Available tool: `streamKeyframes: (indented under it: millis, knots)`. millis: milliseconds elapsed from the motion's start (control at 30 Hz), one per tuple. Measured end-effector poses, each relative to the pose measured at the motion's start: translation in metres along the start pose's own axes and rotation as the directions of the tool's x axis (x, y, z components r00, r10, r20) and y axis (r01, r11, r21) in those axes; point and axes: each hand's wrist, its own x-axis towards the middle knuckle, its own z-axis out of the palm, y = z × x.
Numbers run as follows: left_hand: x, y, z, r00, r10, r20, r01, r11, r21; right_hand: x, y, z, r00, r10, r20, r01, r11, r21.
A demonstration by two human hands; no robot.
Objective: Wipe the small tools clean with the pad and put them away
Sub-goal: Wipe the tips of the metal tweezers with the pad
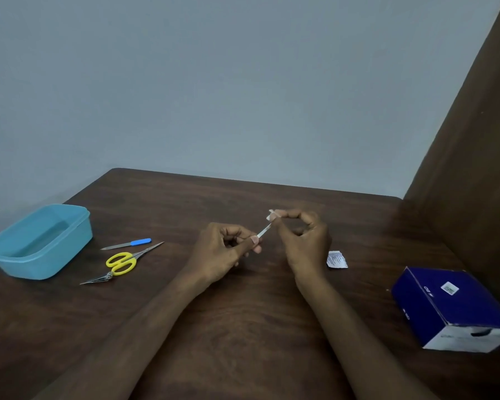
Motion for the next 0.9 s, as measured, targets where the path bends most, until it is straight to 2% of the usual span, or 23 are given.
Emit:
streamKeyframes:
  millis: [100,200,500,633,900]
  knots:
    - [0.000,0.000,0.001,1.000,-0.023,-0.018,0.023,1.000,-0.004,0.014,0.000,-0.003,0.978,0.143,-0.150,-0.113,0.975,0.192]
    - [0.002,-0.002,0.000,0.996,-0.045,-0.074,0.042,0.999,-0.033,0.013,0.000,-0.009,0.949,0.249,-0.194,-0.164,0.915,0.369]
    - [0.002,0.000,-0.001,0.997,-0.039,-0.063,0.038,0.999,-0.011,-0.001,-0.008,-0.003,0.950,0.304,0.066,-0.309,0.901,0.304]
    - [0.001,0.001,-0.001,0.998,-0.042,-0.051,0.042,0.999,0.004,-0.004,-0.012,-0.003,0.931,0.334,0.149,-0.365,0.861,0.353]
    - [0.000,0.004,0.001,0.996,0.025,-0.082,-0.010,0.982,0.186,-0.008,-0.013,-0.002,0.907,0.293,0.303,-0.373,0.893,0.252]
